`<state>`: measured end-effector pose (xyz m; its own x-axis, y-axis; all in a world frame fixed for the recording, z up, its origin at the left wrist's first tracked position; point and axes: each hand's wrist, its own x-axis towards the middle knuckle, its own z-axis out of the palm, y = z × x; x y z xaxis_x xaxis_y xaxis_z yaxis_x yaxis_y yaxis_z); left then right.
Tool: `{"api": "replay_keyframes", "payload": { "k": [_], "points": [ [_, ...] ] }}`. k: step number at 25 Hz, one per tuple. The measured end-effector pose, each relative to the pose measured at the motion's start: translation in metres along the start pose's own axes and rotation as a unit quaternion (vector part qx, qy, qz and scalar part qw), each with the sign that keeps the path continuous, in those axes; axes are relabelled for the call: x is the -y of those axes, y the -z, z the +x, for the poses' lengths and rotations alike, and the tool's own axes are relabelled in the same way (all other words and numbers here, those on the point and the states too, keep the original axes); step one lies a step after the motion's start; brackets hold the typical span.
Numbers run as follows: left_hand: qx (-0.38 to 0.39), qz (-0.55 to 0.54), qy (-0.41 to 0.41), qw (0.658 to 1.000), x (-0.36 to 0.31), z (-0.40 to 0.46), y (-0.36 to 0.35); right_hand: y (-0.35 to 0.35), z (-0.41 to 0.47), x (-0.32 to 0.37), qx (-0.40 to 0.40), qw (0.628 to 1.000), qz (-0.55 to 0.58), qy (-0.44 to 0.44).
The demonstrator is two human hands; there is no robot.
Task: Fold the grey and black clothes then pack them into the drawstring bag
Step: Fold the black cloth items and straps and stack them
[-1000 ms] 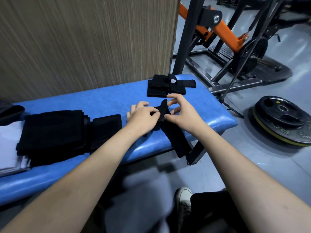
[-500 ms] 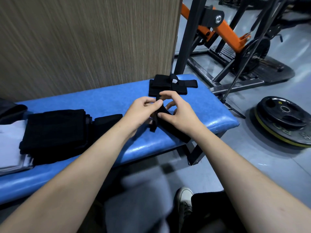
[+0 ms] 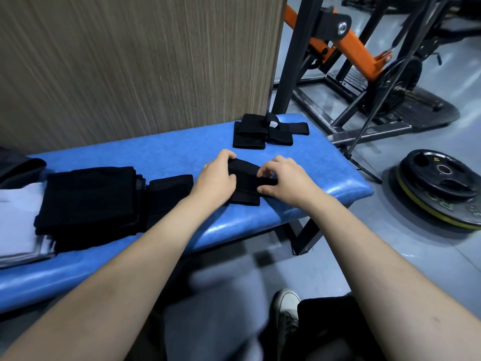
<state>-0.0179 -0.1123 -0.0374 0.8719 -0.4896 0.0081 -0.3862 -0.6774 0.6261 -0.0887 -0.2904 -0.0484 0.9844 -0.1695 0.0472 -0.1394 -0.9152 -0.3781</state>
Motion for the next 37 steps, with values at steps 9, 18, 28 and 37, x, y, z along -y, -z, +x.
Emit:
{"api": "replay_keyframes", "payload": {
  "k": [9, 18, 28, 37],
  "points": [
    [0.043, 0.106, -0.048, 0.992, -0.012, -0.011, -0.019, 0.011, -0.005, -0.006, 0.056, 0.998, -0.018, -0.039],
    [-0.016, 0.182, -0.054, 0.982, -0.024, -0.014, -0.028, 0.011, -0.006, -0.002, 0.039, 0.998, -0.014, -0.042],
    [0.011, -0.362, 0.108, 0.926, -0.018, -0.009, 0.004, 0.01, -0.012, 0.026, -0.053, 0.986, 0.158, 0.001],
    [0.037, -0.069, 0.05, 0.996, -0.013, -0.02, 0.014, 0.005, -0.009, 0.016, 0.01, 0.989, 0.145, 0.032]
  ]
}}
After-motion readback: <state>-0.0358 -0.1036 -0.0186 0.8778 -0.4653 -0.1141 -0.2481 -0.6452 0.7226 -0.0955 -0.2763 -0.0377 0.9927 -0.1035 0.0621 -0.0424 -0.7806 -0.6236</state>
